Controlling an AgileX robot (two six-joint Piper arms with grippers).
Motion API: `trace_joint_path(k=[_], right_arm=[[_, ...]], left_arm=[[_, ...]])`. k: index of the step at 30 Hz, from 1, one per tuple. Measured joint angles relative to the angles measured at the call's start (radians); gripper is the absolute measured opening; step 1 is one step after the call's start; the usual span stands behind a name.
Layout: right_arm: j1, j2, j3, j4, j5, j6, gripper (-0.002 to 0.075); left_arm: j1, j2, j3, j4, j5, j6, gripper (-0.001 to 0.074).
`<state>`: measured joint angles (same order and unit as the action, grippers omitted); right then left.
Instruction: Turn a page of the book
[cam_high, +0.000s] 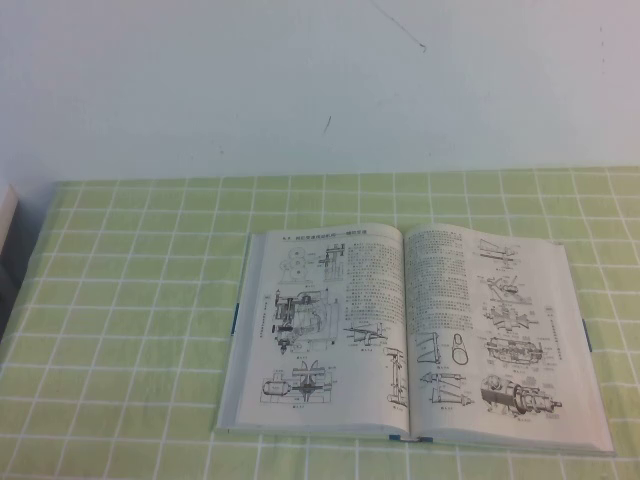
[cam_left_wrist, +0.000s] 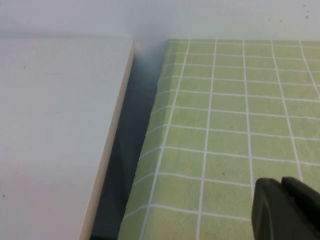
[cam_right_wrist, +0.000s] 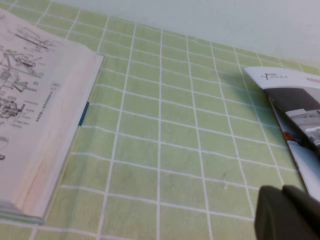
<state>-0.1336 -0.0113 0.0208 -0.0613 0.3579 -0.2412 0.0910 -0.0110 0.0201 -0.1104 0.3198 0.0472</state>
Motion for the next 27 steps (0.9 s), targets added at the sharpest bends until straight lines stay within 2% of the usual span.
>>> trace_joint_path(k=[22, 27], right_arm=[[0.000, 0.000, 0.000, -0.063, -0.002, -0.003, -0.0005], [0.000, 0.000, 0.000, -0.069, -0.004, -0.003, -0.0005]], left_arm=[[0.000, 0.000, 0.000, 0.006, -0.011, 0.000, -0.0004], [0.000, 0.000, 0.000, -0.052, -0.015, 0.002, -0.0004]])
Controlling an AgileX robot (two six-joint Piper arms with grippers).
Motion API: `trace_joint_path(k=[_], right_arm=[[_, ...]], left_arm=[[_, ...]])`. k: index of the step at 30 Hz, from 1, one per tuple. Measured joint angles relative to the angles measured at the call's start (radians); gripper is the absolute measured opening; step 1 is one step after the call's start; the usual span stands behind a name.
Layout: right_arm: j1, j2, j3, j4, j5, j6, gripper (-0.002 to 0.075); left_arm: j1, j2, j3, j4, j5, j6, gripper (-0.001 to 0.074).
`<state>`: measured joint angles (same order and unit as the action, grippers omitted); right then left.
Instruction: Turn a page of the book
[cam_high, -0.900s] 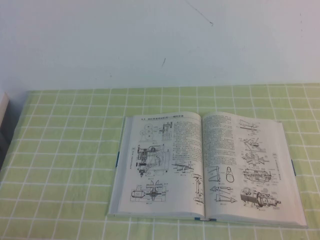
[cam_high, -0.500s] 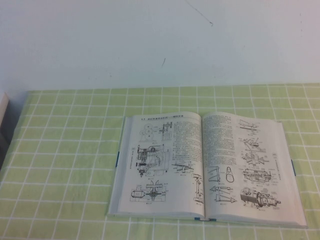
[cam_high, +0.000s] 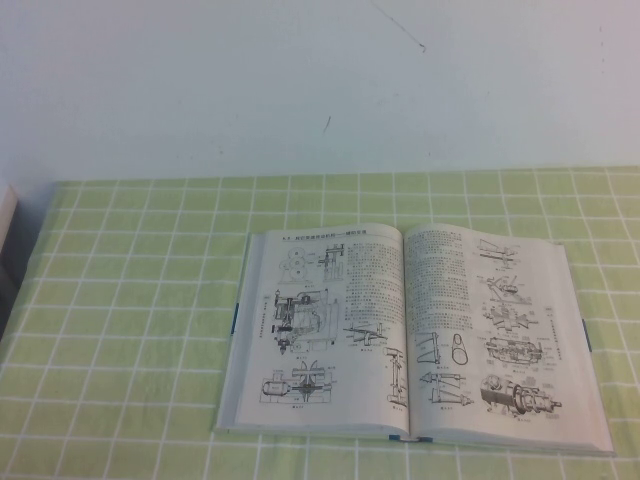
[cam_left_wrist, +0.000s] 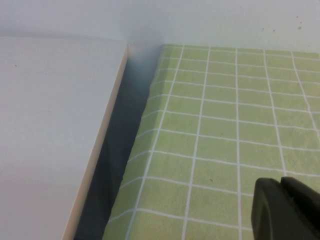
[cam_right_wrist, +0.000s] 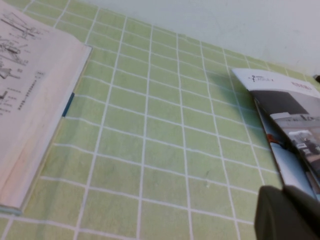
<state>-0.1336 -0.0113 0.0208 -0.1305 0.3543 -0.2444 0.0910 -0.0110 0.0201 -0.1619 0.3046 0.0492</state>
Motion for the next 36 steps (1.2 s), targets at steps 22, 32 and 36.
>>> trace_joint_path(k=[22, 32, 36], right_arm=[[0.000, 0.000, 0.008, 0.767, -0.181, 0.116, -0.0005], [0.000, 0.000, 0.008, 0.796, -0.177, 0.091, -0.0005], [0.000, 0.000, 0.008, 0.799, -0.171, 0.063, -0.0005]], left_arm=[[-0.010, 0.000, 0.002, -0.649, -0.133, -0.120, -0.0004], [-0.010, 0.000, 0.002, -0.743, -0.176, -0.146, -0.0004], [-0.010, 0.000, 0.002, -0.760, -0.233, -0.145, -0.0004]])
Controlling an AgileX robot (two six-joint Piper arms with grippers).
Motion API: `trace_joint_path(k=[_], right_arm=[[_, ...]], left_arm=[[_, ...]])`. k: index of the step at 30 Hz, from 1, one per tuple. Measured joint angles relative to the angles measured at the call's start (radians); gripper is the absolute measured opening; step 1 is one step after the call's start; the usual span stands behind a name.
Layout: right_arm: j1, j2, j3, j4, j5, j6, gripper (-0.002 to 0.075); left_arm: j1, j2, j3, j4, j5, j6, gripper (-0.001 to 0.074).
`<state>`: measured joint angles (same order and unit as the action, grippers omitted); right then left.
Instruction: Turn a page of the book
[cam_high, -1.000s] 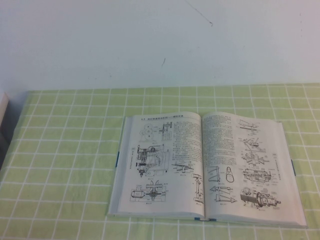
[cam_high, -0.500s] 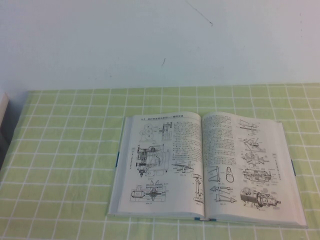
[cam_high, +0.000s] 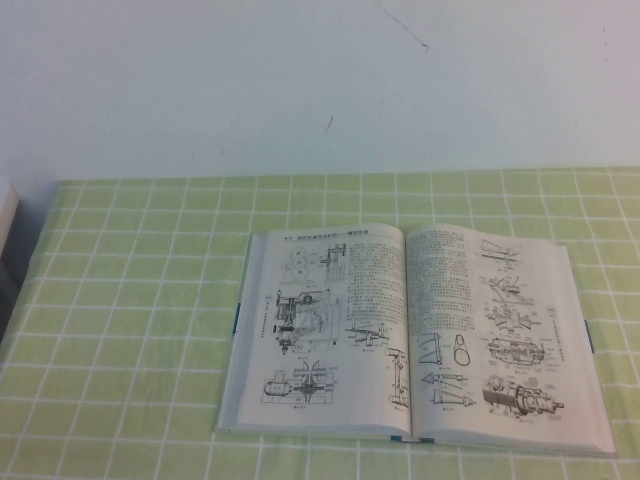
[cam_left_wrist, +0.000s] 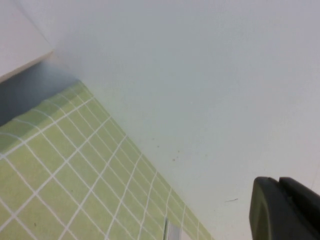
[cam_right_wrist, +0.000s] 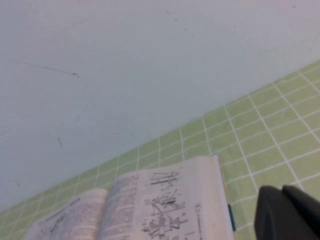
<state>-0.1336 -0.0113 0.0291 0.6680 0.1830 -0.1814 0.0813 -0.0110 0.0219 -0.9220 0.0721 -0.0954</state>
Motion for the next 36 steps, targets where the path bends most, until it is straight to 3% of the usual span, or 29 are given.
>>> trace_joint_path(k=[6, 13, 18, 24, 29, 33, 36], right_arm=[[0.000, 0.103, -0.045, 0.002, 0.026, -0.082, -0.0005], [0.000, 0.466, -0.280, 0.002, 0.130, -0.464, -0.0005], [0.000, 0.725, -0.480, -0.002, 0.304, -0.695, -0.0005], [0.000, 0.943, -0.633, -0.006, 0.443, -0.767, -0.0005], [0.000, 1.081, -0.700, 0.042, 0.446, -0.840, -0.0005], [0.000, 1.170, -0.720, 0.185, 0.412, -0.910, -0.0005], [0.000, 1.244, -0.754, 0.215, 0.481, -1.043, -0.0005]], left_arm=[[0.000, 0.078, -0.061, 0.041, 0.131, 0.080, -0.0004], [0.000, 0.448, -0.354, 0.229, 0.404, 0.395, -0.0004], [0.000, 0.707, -0.533, 0.252, 0.441, 0.623, -0.0004], [0.000, 0.942, -0.699, 0.176, 0.482, 0.773, -0.0004], [-0.006, 1.093, -0.819, 0.018, 0.541, 0.922, -0.0004], [-0.077, 1.188, -0.886, -0.008, 0.535, 0.967, -0.0004], [-0.200, 1.263, -0.915, 0.012, 0.493, 0.974, -0.0004]])
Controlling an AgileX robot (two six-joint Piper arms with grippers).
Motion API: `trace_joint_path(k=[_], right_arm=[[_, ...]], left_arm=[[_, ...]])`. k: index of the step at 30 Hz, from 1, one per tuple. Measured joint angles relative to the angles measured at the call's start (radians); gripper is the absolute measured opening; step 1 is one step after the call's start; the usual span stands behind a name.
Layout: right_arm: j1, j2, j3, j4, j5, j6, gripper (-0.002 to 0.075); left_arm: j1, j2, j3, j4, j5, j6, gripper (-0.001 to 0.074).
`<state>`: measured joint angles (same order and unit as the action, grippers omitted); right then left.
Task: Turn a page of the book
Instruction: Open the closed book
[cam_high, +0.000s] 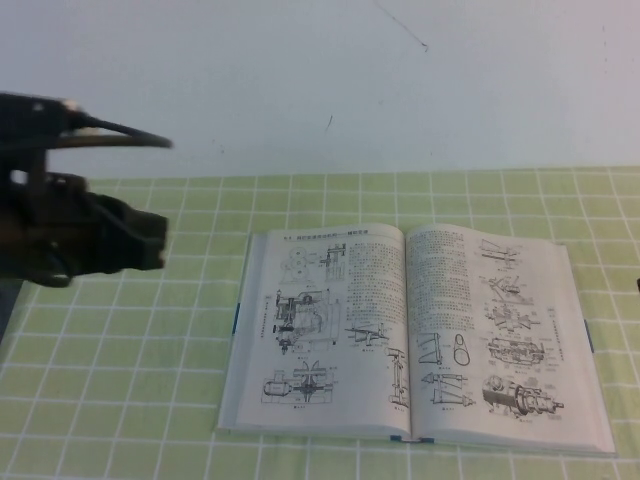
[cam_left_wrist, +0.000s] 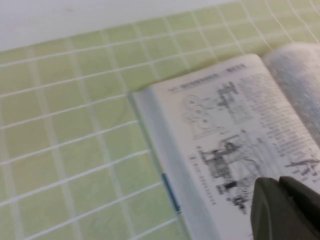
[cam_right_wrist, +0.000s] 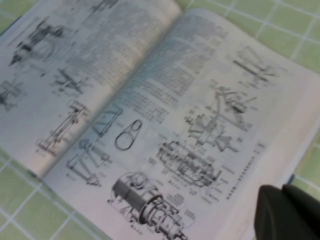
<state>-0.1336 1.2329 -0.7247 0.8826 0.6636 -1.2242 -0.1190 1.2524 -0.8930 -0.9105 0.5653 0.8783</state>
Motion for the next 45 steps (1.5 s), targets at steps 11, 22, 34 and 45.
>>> trace_joint_path(k=[11, 22, 34, 45], right_arm=[[0.000, 0.171, -0.123, 0.029, 0.097, -0.042, 0.0043], [0.142, 0.281, -0.158, 0.030, 0.112, -0.054, 0.0179], [0.166, 0.406, -0.163, 0.022, -0.061, 0.186, 0.0467], [0.166, 0.594, -0.164, 0.091, -0.077, 0.271, 0.0503]], left_arm=[[-0.341, 0.339, -0.188, -0.002, -0.084, 0.005, -0.0004], [-0.453, 0.615, -0.448, -0.045, -0.032, 0.028, -0.0004], [-0.465, 0.806, -0.480, 0.038, 0.037, -0.058, -0.0004], [-0.467, 0.814, -0.501, 0.273, 0.030, -0.327, -0.0004]])
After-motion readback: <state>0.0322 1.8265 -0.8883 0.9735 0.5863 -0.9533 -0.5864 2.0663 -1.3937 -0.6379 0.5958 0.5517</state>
